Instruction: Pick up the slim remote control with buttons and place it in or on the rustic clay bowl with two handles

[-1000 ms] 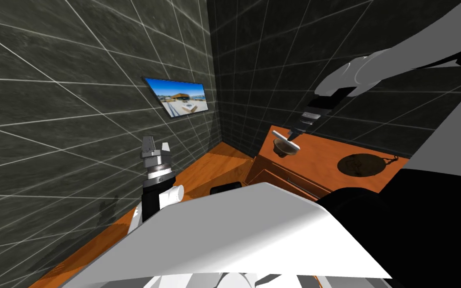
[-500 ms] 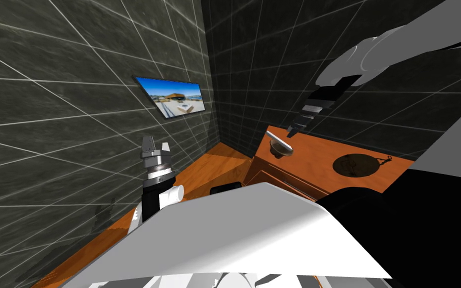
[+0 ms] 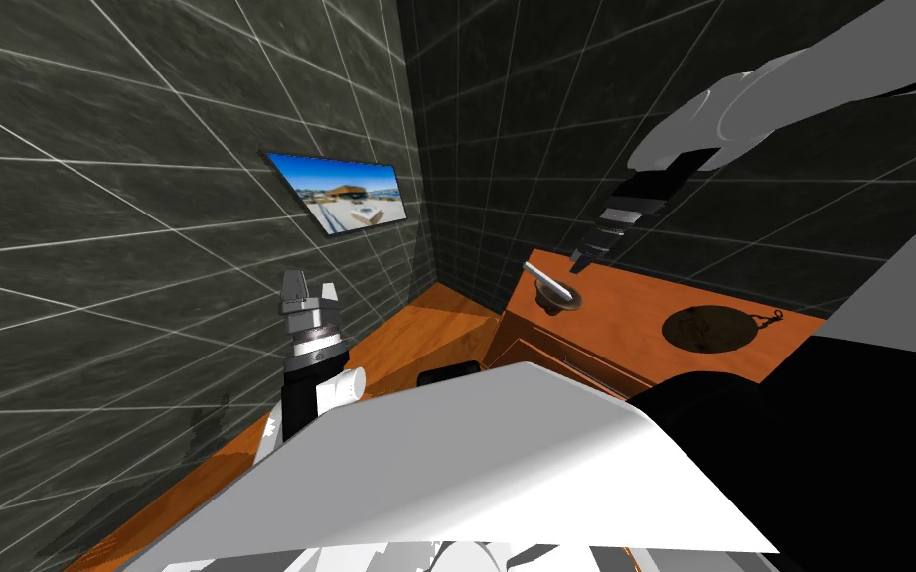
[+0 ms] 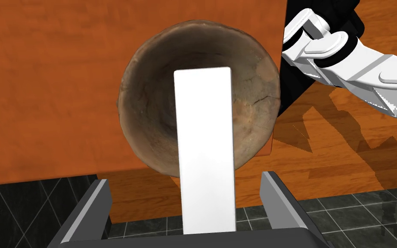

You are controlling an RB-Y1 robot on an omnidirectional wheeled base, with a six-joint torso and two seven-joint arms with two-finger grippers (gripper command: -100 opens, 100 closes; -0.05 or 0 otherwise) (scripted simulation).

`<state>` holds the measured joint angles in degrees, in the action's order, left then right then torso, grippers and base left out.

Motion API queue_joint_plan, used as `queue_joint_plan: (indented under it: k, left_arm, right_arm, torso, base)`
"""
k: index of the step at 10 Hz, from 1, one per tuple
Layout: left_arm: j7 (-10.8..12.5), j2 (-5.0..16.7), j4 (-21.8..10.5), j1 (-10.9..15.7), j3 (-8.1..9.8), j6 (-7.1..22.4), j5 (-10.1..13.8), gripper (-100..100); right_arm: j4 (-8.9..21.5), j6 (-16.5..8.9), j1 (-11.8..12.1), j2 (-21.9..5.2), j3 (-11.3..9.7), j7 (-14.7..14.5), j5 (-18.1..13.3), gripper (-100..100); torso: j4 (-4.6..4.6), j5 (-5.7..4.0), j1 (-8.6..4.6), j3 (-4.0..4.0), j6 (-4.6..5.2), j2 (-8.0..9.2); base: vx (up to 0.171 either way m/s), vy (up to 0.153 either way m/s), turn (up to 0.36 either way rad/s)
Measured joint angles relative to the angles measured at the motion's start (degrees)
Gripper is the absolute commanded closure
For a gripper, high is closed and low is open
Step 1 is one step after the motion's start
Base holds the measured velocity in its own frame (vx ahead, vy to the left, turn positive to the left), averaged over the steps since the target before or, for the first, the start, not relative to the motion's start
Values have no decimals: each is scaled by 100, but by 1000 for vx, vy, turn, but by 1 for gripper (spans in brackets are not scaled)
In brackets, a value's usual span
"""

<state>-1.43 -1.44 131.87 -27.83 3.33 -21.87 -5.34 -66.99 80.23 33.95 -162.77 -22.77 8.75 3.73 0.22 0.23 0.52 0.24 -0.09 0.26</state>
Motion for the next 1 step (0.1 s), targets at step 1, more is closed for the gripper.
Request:
queue_joint_plan:
  k: [1]
  left_arm:
    - [0, 0, 0, 0, 0, 0, 0, 0]
  right_arm:
    - [0, 0, 0, 0, 0, 0, 0, 0]
  torso:
    - [0, 0, 0, 0, 0, 0]
  base:
    - [0, 0, 0]
